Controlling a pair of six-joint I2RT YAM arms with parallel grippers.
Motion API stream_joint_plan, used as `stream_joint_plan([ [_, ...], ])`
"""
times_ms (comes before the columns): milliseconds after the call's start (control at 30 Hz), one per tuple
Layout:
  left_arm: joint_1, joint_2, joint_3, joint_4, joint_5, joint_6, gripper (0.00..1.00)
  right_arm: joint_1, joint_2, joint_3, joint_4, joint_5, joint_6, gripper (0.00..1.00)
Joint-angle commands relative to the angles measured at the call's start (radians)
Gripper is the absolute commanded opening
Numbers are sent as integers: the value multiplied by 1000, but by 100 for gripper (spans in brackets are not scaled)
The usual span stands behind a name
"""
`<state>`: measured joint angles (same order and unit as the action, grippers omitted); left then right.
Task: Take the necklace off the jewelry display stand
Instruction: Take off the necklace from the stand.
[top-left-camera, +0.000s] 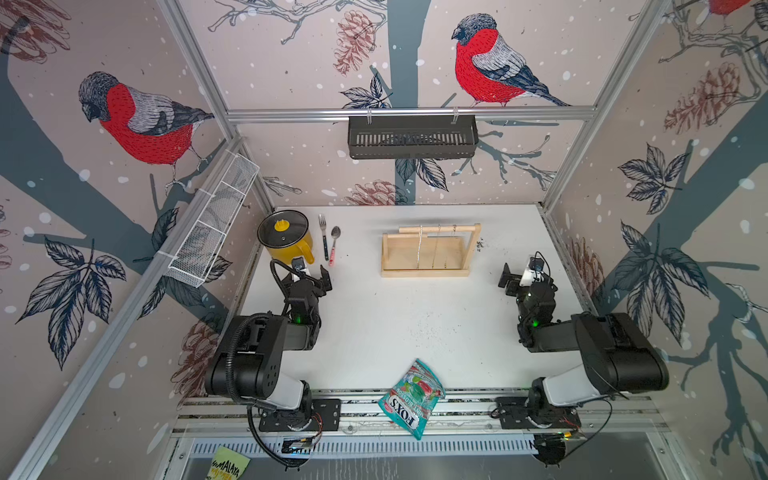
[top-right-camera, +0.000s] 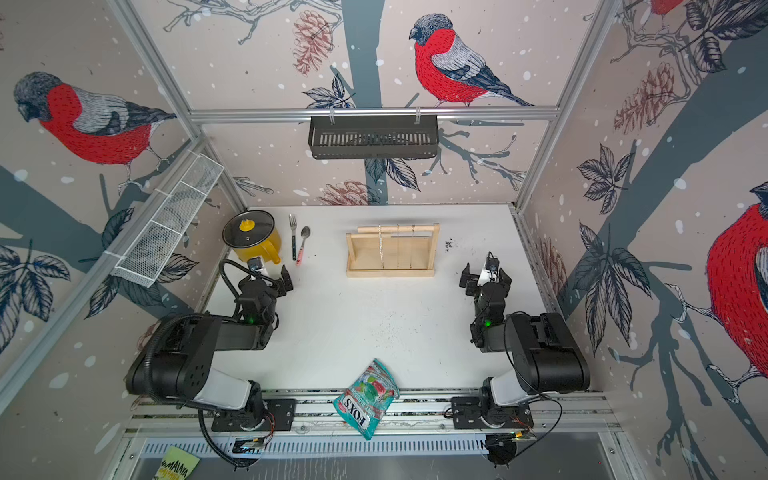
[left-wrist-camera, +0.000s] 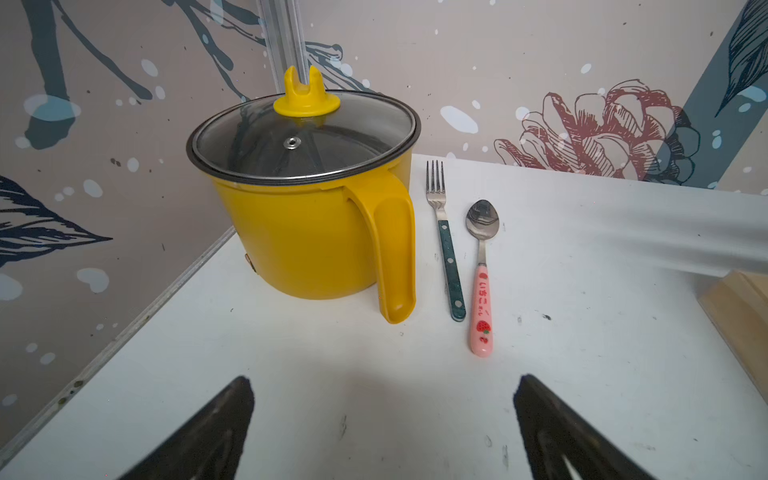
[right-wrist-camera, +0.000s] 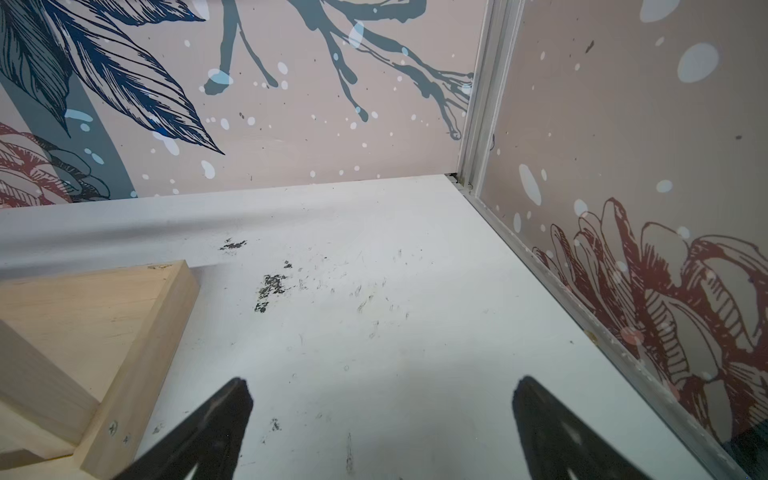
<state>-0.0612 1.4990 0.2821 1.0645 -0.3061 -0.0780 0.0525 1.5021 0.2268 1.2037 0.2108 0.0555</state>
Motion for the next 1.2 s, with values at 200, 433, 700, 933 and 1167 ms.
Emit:
stream_joint_plan([
  [200, 0, 0, 2, 40, 8, 8, 98, -40, 3, 12, -12, -64, 26, 99],
  [433, 1, -2, 2, 40, 10, 7, 98, -29, 1, 13, -12, -43, 21, 99],
  [700, 3, 0, 6, 35, 15, 7, 98, -34, 2, 13, -14, -55, 25, 99],
  [933, 2, -30, -13, 90, 35, 62, 94, -2, -36, -6, 32, 64, 19, 100],
  [1167, -8, -382, 89, -372, -22, -101, 92, -16, -469, 90, -426, 48, 221, 100],
])
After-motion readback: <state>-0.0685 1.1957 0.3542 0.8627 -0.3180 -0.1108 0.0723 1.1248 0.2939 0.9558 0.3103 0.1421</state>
